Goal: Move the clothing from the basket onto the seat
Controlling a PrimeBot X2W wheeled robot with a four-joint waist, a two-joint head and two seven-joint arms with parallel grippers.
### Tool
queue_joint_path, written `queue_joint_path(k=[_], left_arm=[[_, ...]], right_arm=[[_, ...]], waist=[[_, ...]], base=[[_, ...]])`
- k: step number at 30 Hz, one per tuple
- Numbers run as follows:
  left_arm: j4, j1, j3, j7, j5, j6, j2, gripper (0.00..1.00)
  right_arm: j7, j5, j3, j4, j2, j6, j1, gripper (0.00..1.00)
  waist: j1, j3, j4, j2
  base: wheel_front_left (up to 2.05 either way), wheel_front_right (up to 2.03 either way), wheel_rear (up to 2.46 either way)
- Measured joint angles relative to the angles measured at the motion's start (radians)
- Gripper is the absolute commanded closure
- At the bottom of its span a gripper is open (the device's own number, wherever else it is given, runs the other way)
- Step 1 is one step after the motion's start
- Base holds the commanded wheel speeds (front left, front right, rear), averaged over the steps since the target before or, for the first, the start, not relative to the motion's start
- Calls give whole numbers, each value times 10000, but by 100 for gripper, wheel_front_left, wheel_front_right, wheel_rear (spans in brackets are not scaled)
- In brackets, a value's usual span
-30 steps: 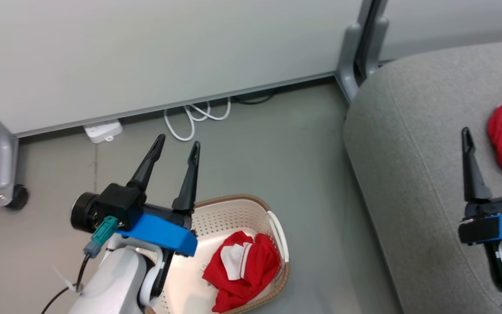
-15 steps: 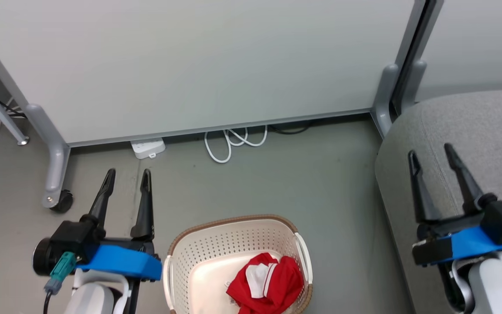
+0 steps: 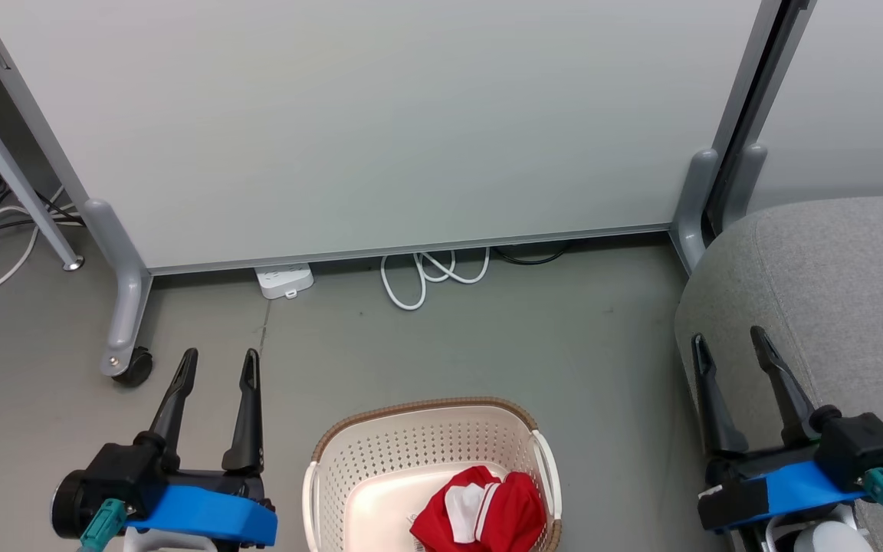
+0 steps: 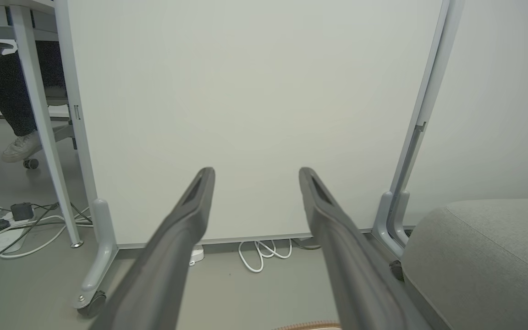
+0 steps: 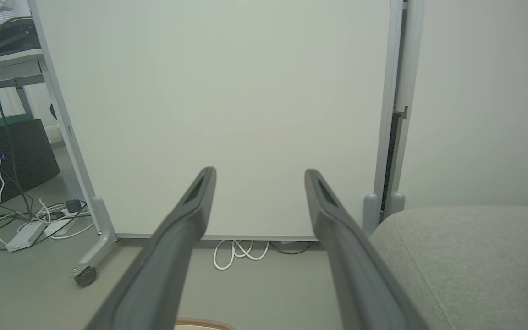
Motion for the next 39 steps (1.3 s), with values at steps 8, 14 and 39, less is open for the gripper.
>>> queue_joint_path(k=[8, 14, 39], left_arm=[[-19, 398, 211, 0, 144, -196, -117, 0], [-50, 477, 299, 0, 167, -222, -130, 0], [222, 266, -81, 0, 232, -311, -140, 0]], right_arm=[[0, 15, 88, 100, 309, 0, 547, 0], [0, 23, 56, 123, 433, 0, 778, 0], [0, 29, 84, 144, 623, 0, 825, 0]], waist=[[1, -155, 25, 0], [1, -193, 50, 0], [1, 39, -307, 0]], base=[[0, 0, 0], [0, 0, 0], [0, 0, 0]])
